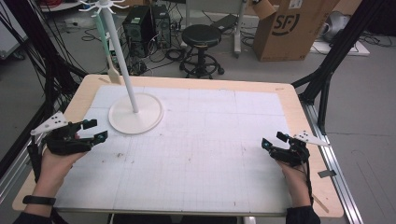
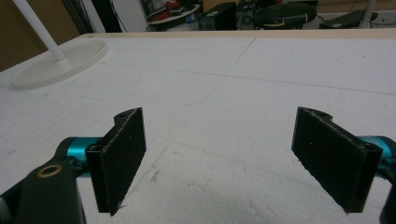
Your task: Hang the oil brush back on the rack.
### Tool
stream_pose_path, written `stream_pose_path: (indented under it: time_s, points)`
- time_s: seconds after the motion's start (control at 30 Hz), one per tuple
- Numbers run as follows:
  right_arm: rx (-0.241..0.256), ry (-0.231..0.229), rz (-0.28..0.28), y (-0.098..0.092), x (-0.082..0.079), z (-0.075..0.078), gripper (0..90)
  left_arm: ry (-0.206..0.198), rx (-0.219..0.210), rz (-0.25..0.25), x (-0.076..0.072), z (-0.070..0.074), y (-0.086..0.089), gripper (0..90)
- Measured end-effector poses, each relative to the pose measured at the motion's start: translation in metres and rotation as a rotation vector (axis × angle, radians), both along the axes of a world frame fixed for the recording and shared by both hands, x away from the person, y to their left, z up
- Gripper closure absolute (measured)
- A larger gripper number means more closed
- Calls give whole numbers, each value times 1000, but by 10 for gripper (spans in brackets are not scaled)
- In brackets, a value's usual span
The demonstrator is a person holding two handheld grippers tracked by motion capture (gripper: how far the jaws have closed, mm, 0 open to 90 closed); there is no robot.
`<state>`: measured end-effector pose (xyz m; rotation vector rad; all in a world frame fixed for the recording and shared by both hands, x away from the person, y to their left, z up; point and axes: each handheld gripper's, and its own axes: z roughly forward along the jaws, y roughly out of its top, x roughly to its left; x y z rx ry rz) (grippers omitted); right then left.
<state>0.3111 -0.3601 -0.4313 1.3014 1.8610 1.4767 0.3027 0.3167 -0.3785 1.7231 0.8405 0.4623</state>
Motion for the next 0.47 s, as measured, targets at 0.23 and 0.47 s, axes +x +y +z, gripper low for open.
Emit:
stream_pose_path:
  time_s: [0.23,0.47]
  points:
    - [-9,5,0,1,0,-1,169,8,22,-10,-2,-17,-7,277]
    - [-14,7,2,1,1,-2,169,3,57,4,-2,-32,-14,271]
